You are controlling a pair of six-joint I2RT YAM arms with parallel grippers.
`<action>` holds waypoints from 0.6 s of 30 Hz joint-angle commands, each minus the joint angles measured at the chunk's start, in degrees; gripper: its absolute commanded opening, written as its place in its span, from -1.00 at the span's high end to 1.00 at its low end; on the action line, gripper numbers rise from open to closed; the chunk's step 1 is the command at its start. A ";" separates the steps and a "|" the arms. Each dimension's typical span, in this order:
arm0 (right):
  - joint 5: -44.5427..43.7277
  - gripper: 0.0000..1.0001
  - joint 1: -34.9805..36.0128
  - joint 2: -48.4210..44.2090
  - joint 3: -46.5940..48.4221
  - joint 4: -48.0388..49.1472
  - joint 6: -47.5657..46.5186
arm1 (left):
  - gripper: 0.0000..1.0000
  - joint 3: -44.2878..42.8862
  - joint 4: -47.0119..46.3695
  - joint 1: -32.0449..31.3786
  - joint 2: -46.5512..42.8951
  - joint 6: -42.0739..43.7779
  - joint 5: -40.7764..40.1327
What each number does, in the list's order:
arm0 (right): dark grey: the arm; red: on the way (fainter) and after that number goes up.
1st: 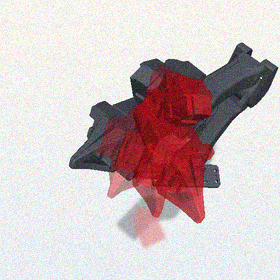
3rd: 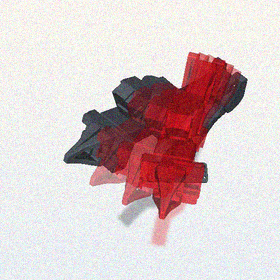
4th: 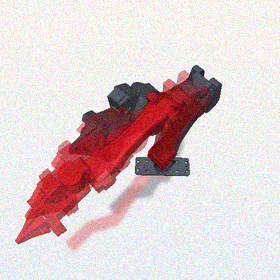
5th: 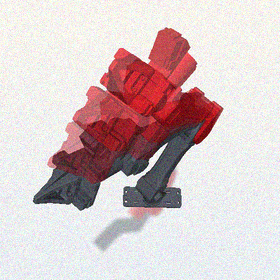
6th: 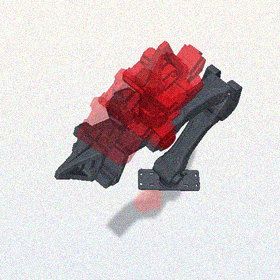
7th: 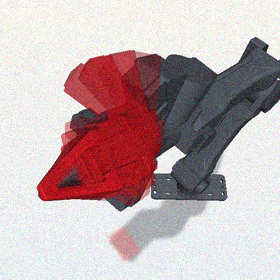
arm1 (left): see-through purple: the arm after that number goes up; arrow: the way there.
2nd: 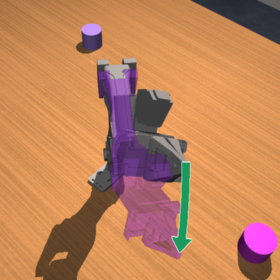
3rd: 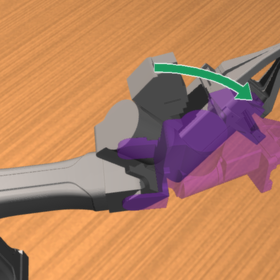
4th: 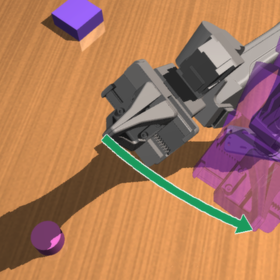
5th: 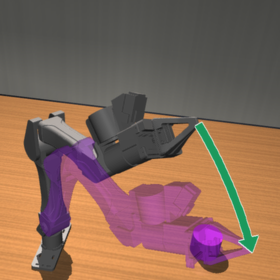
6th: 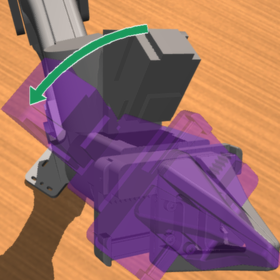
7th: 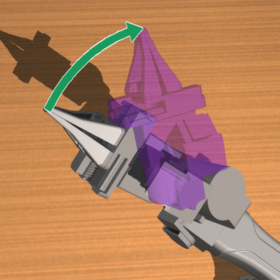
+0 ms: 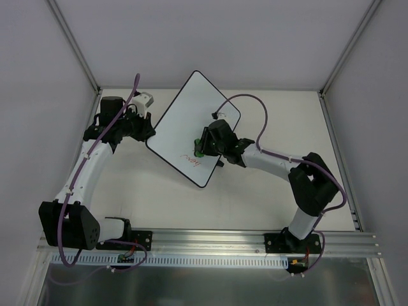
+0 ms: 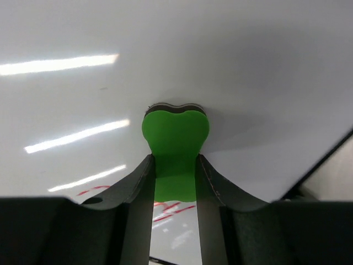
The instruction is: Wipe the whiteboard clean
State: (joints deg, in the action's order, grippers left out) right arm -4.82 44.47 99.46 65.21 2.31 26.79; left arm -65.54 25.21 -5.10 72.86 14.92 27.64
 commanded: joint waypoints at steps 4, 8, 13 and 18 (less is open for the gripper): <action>4.20 0.99 5.89 2.23 7.99 1.82 -3.58 | 1.00 -2.84 -1.13 -2.10 0.70 -1.38 0.31; 2.45 0.99 5.72 1.79 6.08 2.70 -3.84 | 1.00 -3.46 -0.87 -2.19 1.06 -1.56 -1.00; 0.87 0.99 3.17 -0.40 -2.97 6.04 -1.30 | 1.00 -4.07 -0.60 -2.19 1.41 -2.00 -2.15; -0.72 0.99 1.41 -3.48 -12.63 7.62 -1.04 | 1.00 -4.07 -0.25 -2.19 1.41 -2.17 -3.55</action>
State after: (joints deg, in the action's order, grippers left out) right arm -2.55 46.63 96.84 57.63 11.20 25.28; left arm -67.16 26.70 -6.07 74.48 12.88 23.53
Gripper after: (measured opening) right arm 0.342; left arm 0.149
